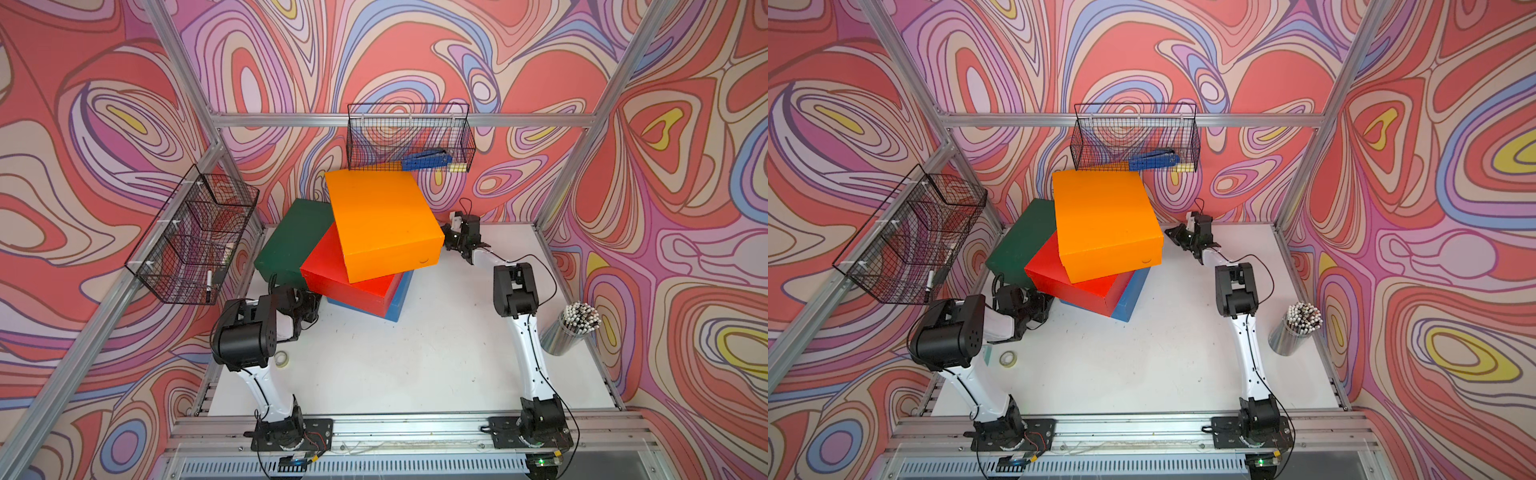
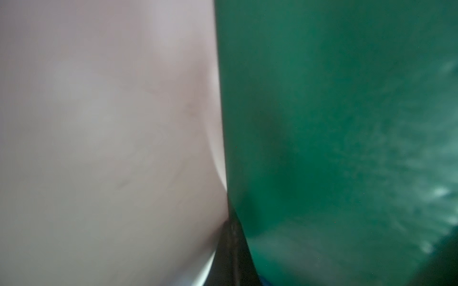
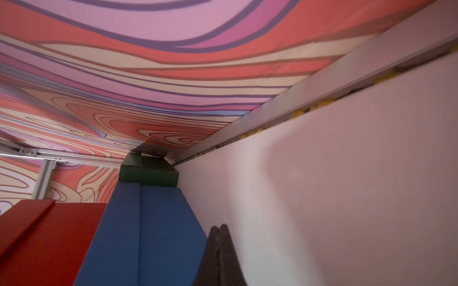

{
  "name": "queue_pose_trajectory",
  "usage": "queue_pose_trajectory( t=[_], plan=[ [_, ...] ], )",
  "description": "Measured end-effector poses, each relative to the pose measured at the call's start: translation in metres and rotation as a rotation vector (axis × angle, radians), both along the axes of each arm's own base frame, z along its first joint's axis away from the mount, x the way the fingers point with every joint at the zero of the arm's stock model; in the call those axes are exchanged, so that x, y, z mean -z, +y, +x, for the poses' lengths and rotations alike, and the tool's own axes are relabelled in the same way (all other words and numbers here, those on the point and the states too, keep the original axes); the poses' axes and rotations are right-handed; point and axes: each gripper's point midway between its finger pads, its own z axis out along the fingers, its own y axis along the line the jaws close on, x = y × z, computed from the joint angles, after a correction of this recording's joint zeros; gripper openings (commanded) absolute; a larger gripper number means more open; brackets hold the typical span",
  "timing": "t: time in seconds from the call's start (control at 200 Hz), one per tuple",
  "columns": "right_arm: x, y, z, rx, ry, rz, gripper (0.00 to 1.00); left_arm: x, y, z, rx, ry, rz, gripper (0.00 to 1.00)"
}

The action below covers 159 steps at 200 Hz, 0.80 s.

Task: Stack the shoeboxes
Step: Move the shoeboxes to the center of the board.

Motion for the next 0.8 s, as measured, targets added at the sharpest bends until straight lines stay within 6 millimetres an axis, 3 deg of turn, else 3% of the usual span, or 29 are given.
queue_pose_trajectory(
  t=[0.11,0.406,0.541,0.796],
  plan=[
    [0.013,0.007,0.002,-0.020,0.034,0.032,0.00,-0.001,-0.007,0.006,0.010,-0.008,0.003,0.00],
    [0.004,0.024,0.000,-0.063,0.038,0.068,0.00,-0.002,-0.032,0.011,0.052,0.005,0.010,0.00],
    [0.013,0.035,-0.009,-0.075,0.051,0.080,0.00,-0.004,-0.054,0.000,0.096,0.041,0.015,0.00],
    [0.020,0.022,-0.050,-0.048,0.125,0.072,0.00,-0.025,-0.095,-0.032,0.199,0.056,0.059,0.00]
  ],
)
